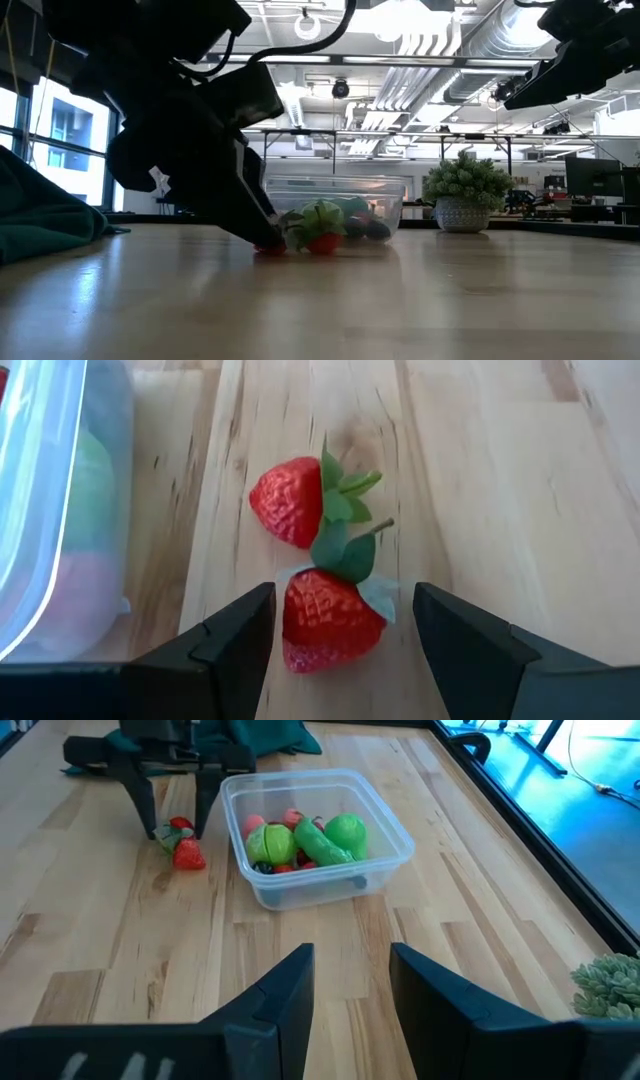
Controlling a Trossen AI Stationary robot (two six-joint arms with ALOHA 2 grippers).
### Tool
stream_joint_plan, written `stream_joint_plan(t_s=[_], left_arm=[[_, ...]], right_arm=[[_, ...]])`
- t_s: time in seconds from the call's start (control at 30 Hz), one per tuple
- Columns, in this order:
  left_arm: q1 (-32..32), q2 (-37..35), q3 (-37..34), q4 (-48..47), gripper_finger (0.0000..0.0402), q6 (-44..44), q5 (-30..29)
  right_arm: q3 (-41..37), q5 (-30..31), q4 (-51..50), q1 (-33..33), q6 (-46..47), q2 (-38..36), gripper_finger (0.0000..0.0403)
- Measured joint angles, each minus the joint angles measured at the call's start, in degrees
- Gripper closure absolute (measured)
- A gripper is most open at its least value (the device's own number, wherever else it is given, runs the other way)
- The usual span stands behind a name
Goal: Pick and placing Produce into tupperware
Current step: Put the strawberry into the transparent bin
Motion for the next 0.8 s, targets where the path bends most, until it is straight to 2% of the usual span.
stream_joint_plan(t_s=[0.17, 0.53, 0.8], left_arm=[[0.0, 0.0, 0.0, -0.5, 0.0183, -0.5, 0.2], [0.0, 0.0, 0.0, -0.3, 0.0264, -2.5, 0.0], [0.0, 0.0, 0.0, -0.2, 0.0257, -2.2, 0.0]], right_arm=[[0.0, 0.0, 0.0, 0.0, 0.0, 0.0, 0.0279], [0.0, 0.0, 0.0, 0.0, 0.0, 0.0, 0.0279], [0.0, 0.0, 0.0, 0.0, 0.0, 0.0, 0.0279]])
